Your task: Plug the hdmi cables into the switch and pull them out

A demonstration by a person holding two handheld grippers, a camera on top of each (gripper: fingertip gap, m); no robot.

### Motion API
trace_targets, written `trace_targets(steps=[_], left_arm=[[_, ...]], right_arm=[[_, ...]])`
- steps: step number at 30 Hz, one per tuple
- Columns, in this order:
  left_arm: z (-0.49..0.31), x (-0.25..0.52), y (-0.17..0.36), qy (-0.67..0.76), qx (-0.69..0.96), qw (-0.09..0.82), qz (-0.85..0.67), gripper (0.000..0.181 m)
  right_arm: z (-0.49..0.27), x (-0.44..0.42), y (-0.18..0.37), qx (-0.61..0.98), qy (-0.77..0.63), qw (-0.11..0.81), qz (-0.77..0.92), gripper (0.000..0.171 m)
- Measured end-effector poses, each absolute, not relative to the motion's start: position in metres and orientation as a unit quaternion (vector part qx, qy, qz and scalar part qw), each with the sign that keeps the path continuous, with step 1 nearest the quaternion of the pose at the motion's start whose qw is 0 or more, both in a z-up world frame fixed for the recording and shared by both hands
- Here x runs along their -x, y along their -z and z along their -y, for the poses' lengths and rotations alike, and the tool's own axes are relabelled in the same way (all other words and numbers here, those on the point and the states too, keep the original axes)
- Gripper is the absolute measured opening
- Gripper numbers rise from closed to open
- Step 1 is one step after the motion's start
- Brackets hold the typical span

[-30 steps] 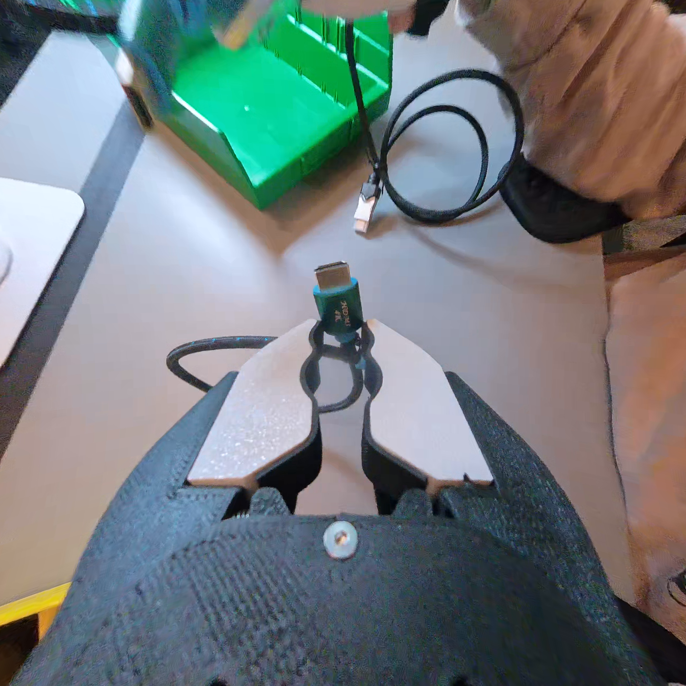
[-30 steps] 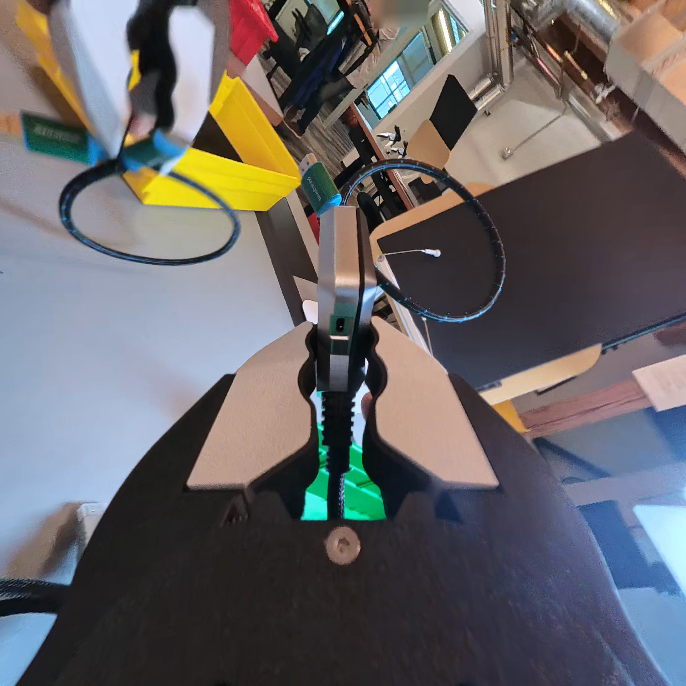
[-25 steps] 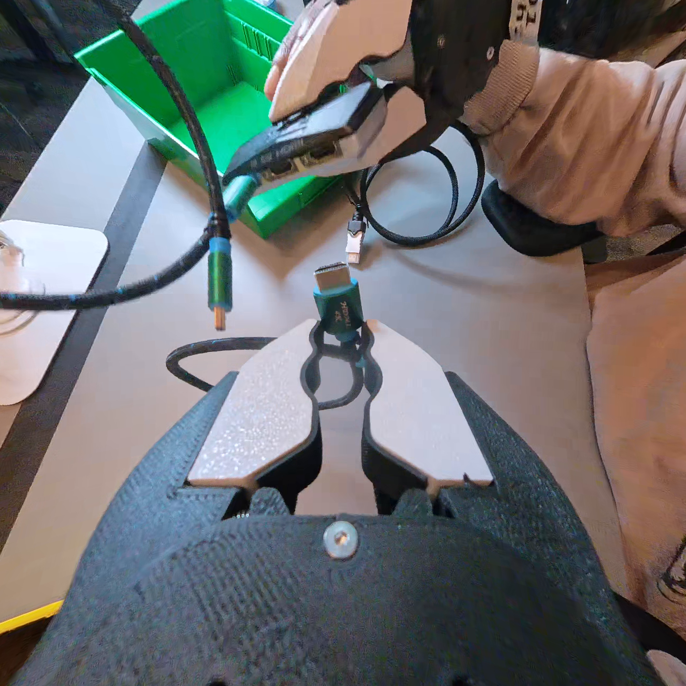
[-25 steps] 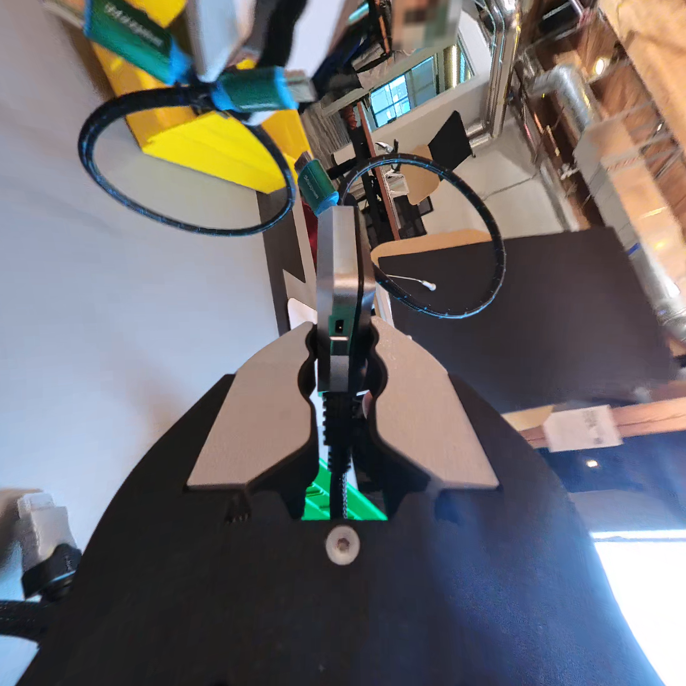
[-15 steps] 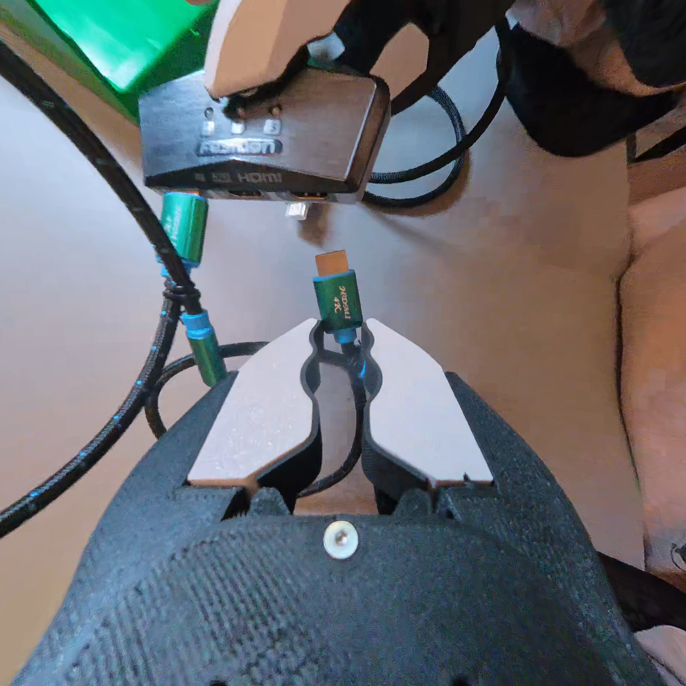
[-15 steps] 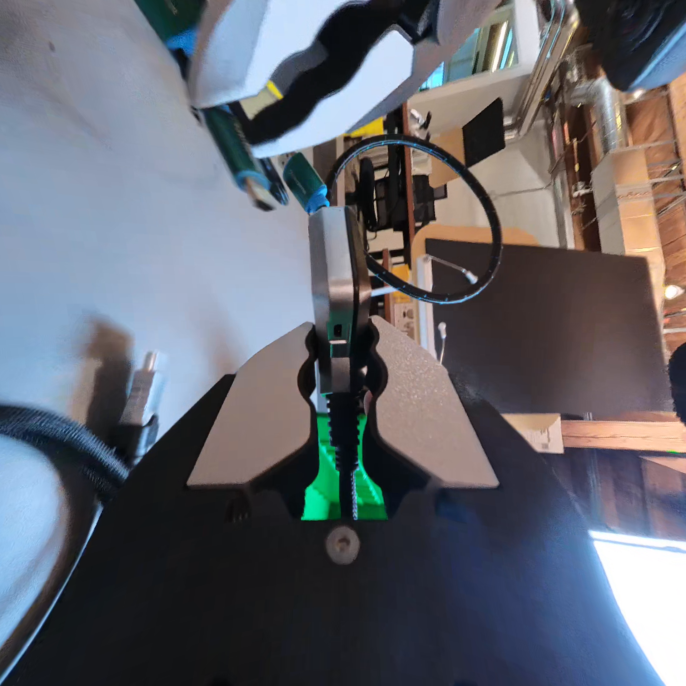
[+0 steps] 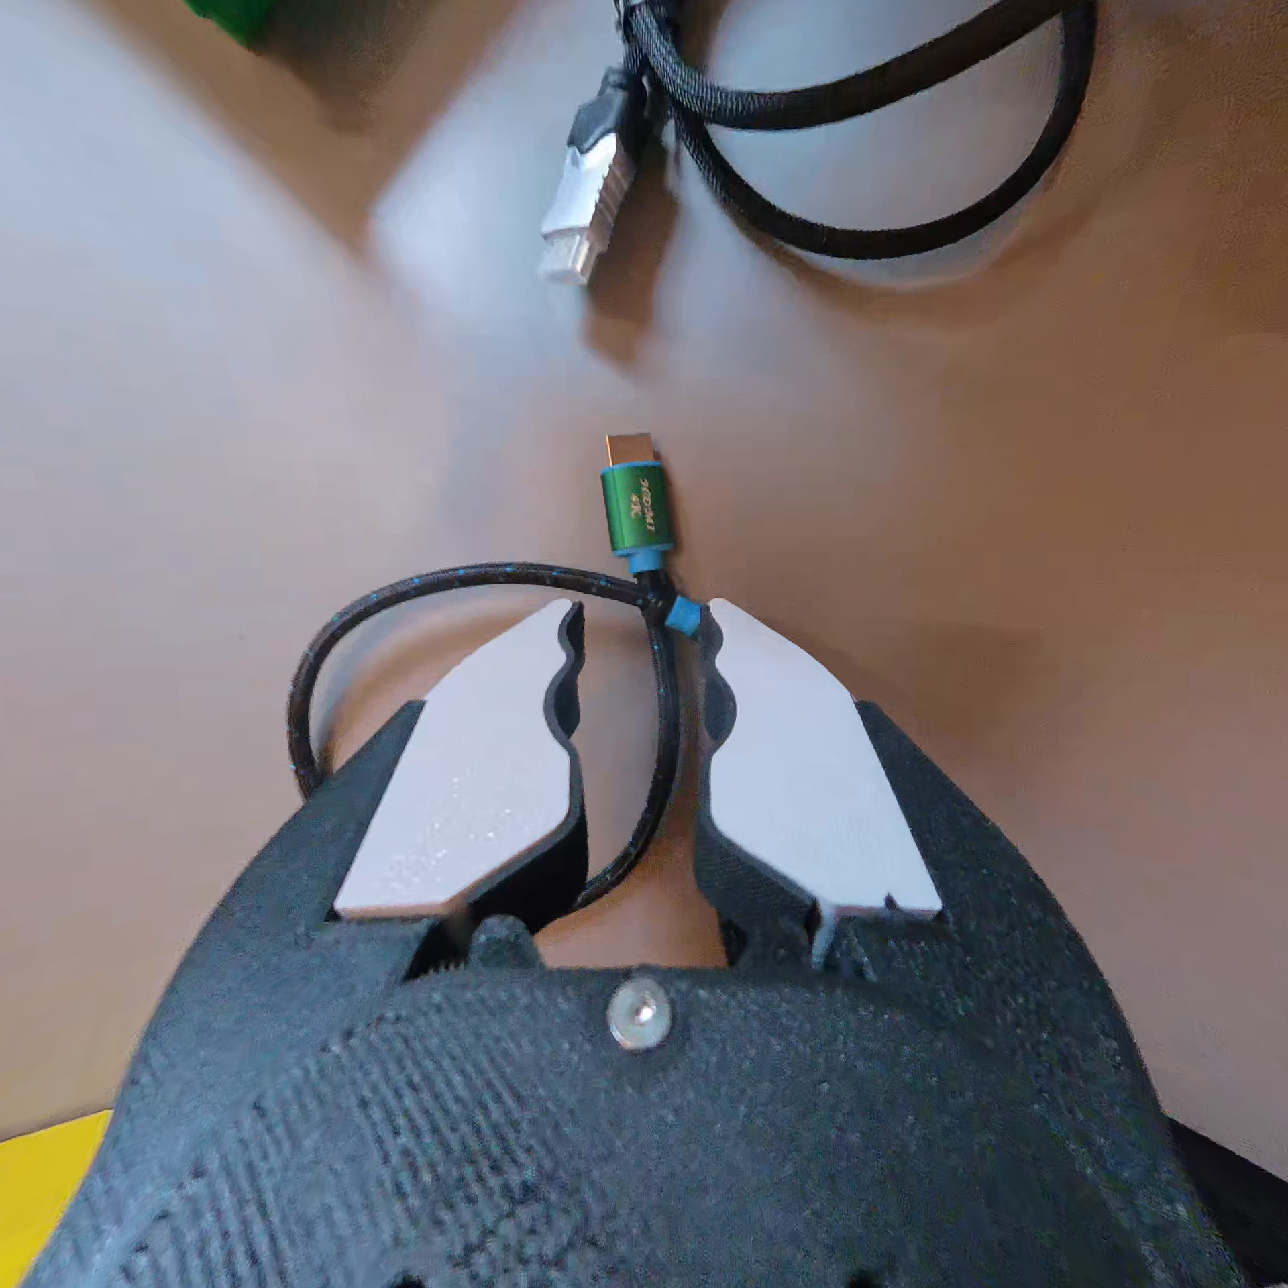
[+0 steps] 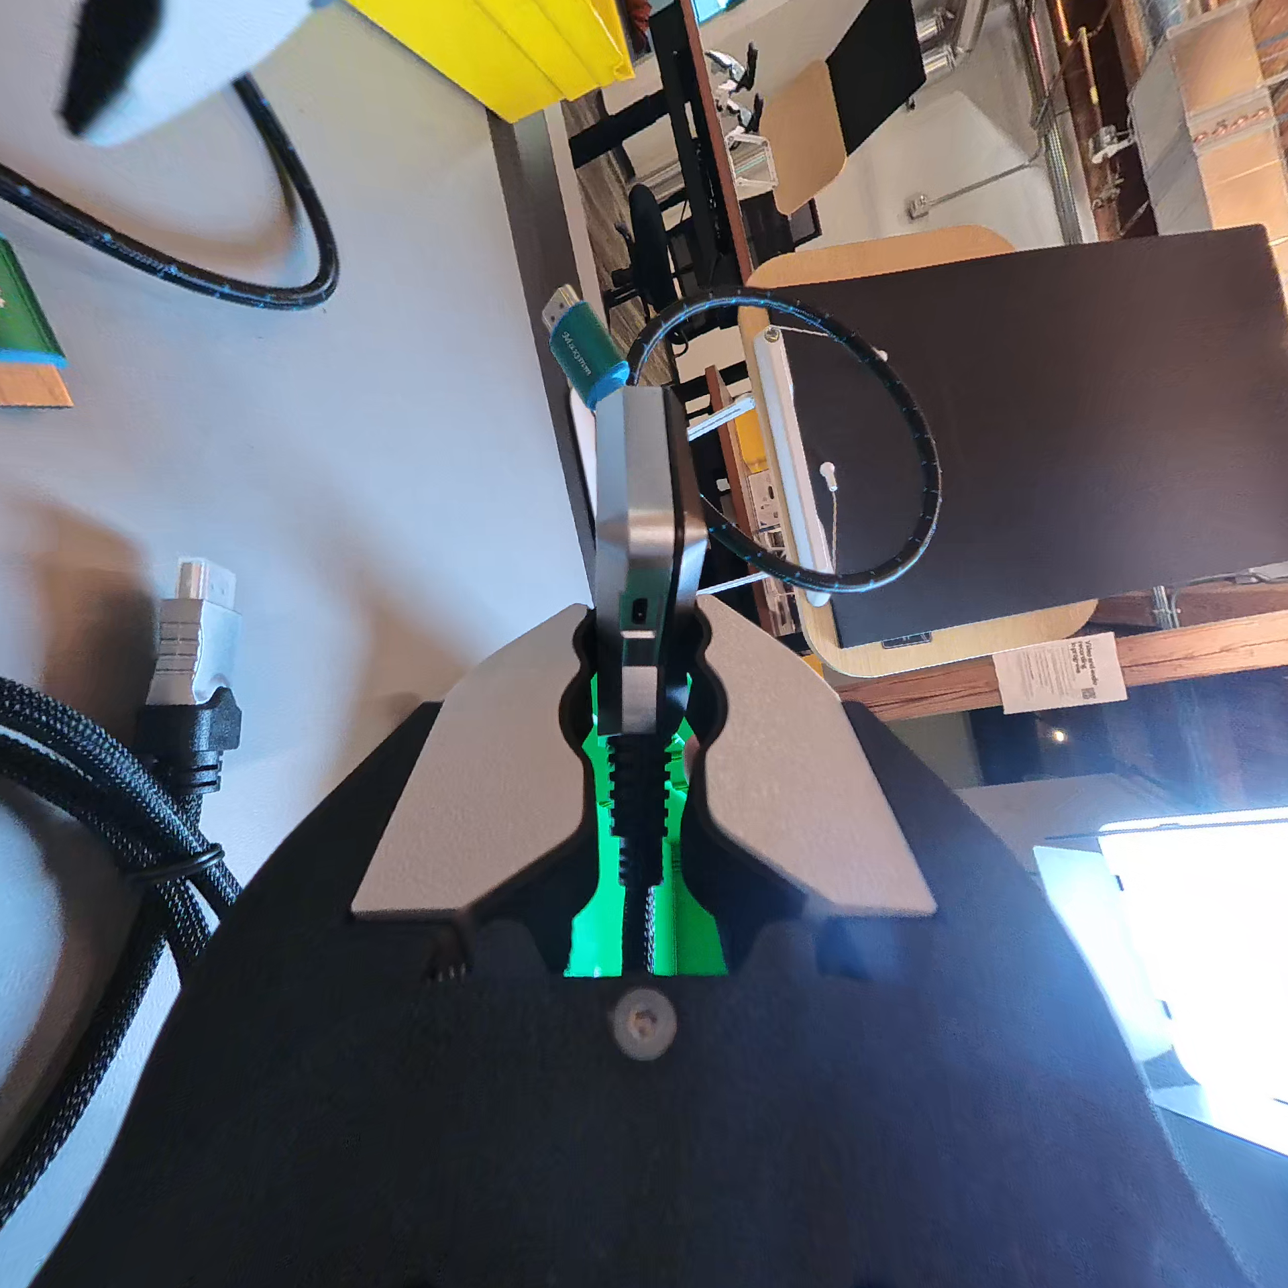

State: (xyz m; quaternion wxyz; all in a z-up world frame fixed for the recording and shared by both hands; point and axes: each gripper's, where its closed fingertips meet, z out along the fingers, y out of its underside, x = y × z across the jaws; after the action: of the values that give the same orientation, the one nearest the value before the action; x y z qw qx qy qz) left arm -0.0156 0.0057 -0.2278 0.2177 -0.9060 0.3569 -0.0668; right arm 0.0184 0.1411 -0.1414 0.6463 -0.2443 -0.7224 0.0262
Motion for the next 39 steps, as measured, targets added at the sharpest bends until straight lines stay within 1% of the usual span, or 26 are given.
trace_targets(steps=[1,6,8,10,13,16,18,20,23,26,28,30,35,39], left_arm=[[-0.003,0.015,0.234,0.07,0.914,0.203,-0.343,0.03],[-0.005,0.012,0.247,0.071,0.928,0.185,-0.316,0.033],[-0.001,0.013,0.253,0.063,0.931,0.17,-0.316,0.038],[0.0,0.012,0.258,0.062,0.933,0.166,-0.314,0.039],[-0.005,0.011,0.258,0.065,0.93,0.179,-0.314,0.031],[-0.014,0.014,0.258,0.057,0.92,0.202,-0.329,0.017],[-0.019,0.023,0.256,0.035,0.915,0.215,-0.341,0.014],[-0.018,0.026,0.244,0.056,0.912,0.23,-0.334,0.014],[-0.009,0.035,0.212,0.097,0.909,0.25,-0.32,0.013],[0.005,0.071,0.18,0.076,0.914,0.27,-0.294,0.013],[0.01,0.102,0.153,0.041,0.916,0.303,-0.259,0.013],[0.013,0.109,0.132,0.036,0.91,0.336,-0.243,0.013],[0.002,0.09,0.145,-0.005,0.913,0.308,-0.266,0.013],[-0.004,0.078,0.156,-0.012,0.916,0.288,-0.278,0.013]], right_arm=[[-0.142,-0.018,0.14,0.248,-0.029,0.648,0.72,0.023],[-0.143,-0.02,0.137,0.258,-0.036,0.65,0.714,0.023],[-0.143,-0.02,0.135,0.262,-0.042,0.651,0.712,0.023],[-0.143,-0.02,0.134,0.265,-0.049,0.652,0.709,0.023],[-0.144,-0.02,0.134,0.267,-0.054,0.652,0.707,0.023],[-0.139,-0.019,0.131,0.257,-0.057,0.657,0.706,0.023],[-0.134,-0.019,0.131,0.246,-0.058,0.658,0.709,0.022],[-0.131,-0.018,0.133,0.231,-0.047,0.659,0.715,0.023],[-0.129,-0.016,0.14,0.214,-0.034,0.655,0.723,0.022],[-0.132,-0.013,0.15,0.204,-0.013,0.654,0.728,0.023],[-0.136,-0.011,0.156,0.196,0.008,0.653,0.731,0.023],[-0.132,-0.008,0.157,0.175,0.025,0.662,0.729,0.023],[-0.101,0.001,0.148,0.118,0.039,0.691,0.712,0.022],[-0.104,0.002,0.15,0.115,0.063,0.695,0.707,0.023]])
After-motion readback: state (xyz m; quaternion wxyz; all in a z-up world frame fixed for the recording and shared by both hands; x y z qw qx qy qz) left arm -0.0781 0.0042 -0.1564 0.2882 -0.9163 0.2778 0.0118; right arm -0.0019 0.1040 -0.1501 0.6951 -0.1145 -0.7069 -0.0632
